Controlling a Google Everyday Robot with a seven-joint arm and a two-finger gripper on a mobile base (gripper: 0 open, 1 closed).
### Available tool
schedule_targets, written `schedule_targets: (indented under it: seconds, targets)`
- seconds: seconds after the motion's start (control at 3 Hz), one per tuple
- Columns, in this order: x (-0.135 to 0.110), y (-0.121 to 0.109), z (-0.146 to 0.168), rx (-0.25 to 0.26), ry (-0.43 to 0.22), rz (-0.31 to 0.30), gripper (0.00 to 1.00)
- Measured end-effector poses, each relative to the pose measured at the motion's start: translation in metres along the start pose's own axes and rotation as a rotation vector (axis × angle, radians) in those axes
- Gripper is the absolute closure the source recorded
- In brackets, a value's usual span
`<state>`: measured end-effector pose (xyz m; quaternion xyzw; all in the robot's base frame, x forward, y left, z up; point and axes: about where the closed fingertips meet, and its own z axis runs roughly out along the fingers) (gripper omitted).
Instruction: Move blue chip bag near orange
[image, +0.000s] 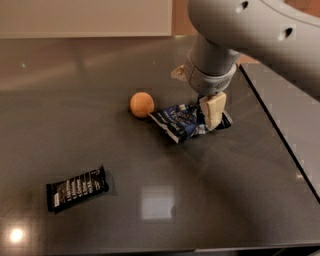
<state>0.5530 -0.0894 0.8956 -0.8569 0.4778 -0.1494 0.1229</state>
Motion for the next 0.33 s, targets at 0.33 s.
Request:
schedule_targets:
  seconds: [0.33]
  targets:
    - [0.0, 0.0, 0.0, 0.0, 0.0, 0.0, 0.0]
